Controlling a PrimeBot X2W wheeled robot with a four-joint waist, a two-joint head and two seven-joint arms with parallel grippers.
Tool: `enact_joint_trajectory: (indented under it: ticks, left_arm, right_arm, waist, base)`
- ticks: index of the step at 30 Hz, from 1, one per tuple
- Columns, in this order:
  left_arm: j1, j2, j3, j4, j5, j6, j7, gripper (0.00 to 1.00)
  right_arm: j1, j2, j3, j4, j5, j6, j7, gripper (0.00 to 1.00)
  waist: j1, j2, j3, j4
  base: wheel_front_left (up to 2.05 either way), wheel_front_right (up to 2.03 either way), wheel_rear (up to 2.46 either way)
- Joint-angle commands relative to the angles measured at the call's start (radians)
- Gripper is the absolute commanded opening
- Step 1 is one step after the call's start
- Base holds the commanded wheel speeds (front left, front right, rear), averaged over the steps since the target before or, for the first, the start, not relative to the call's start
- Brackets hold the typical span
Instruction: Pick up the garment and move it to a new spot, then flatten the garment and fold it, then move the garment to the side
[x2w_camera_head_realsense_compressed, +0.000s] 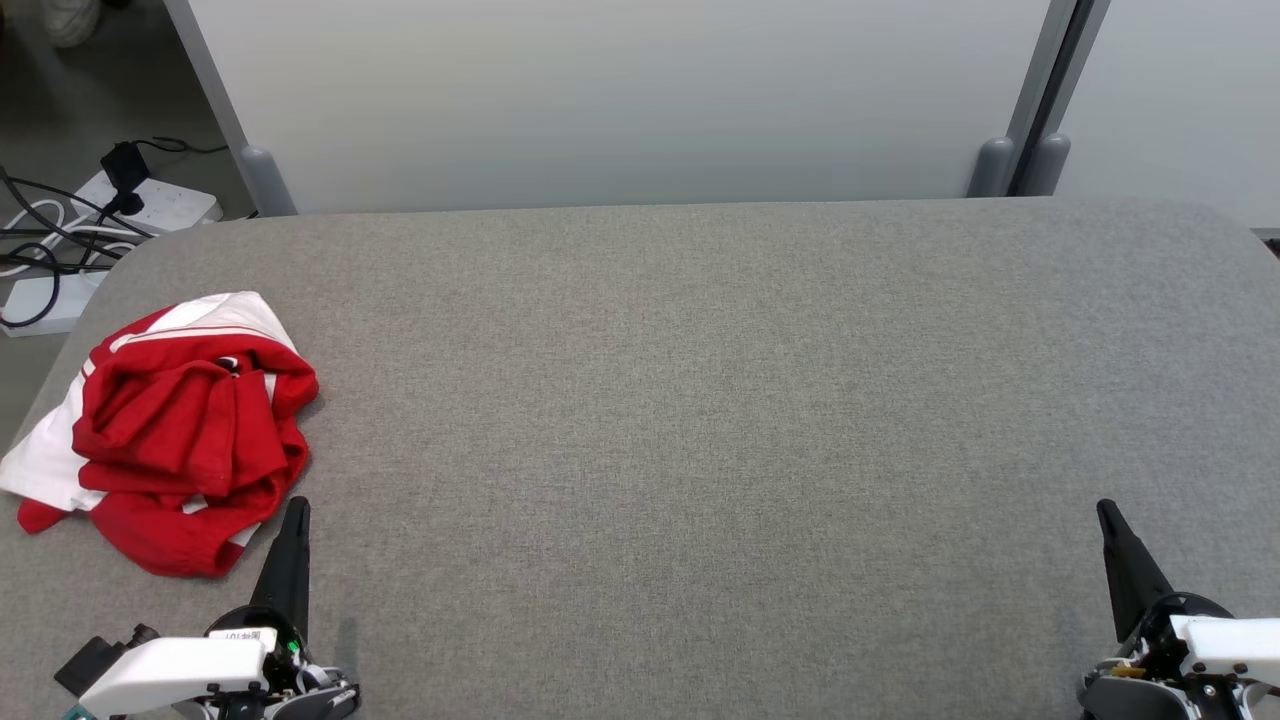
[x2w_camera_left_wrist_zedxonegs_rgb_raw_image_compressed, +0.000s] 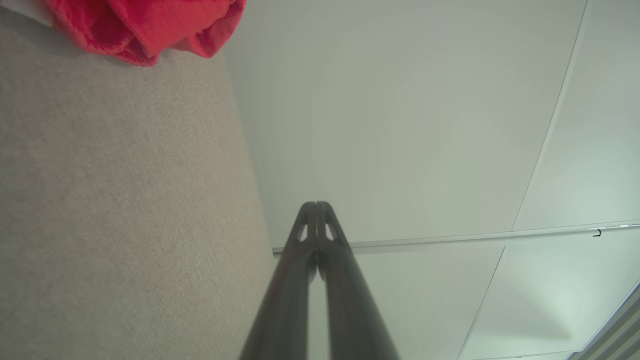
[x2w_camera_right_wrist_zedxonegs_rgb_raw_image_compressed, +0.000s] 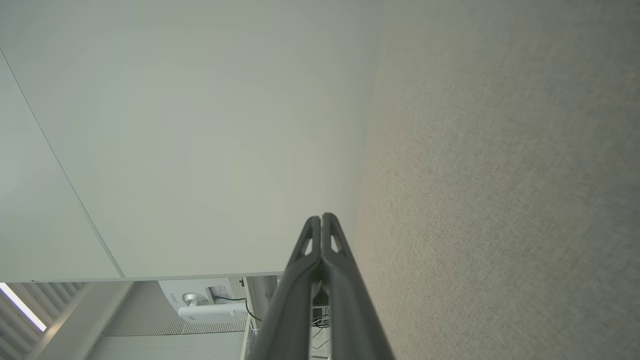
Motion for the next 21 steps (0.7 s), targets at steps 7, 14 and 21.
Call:
enact_joint_trajectory:
  ticks: [7, 14, 21]
  left_arm:
    - [-0.057, 0.008, 0.033, -0.023, -0.005, 0.0, 0.006, 0.0]
    - [-0.057, 0.008, 0.033, -0.023, -0.005, 0.0, 0.006, 0.0]
    - [-0.057, 0.008, 0.033, -0.023, -0.005, 0.0, 0.006, 0.0]
  right_arm:
    - [-0.045, -0.015, 0.015, -0.03, 0.011, 0.004, 0.008, 0.0]
    - [-0.045, -0.015, 0.015, -0.03, 0.011, 0.004, 0.008, 0.0]
    - [-0.045, -0.015, 0.015, -0.03, 0.011, 0.004, 0.008, 0.0]
  waist:
    - [0.0, 0.0, 0.0, 0.0]
    - [0.0, 0.0, 0.0, 0.0]
    - [0.0, 0.0, 0.0, 0.0]
  base:
    - [0.0, 0.0, 0.0]
    - [0.0, 0.0, 0.0]
    - [0.0, 0.0, 0.0]
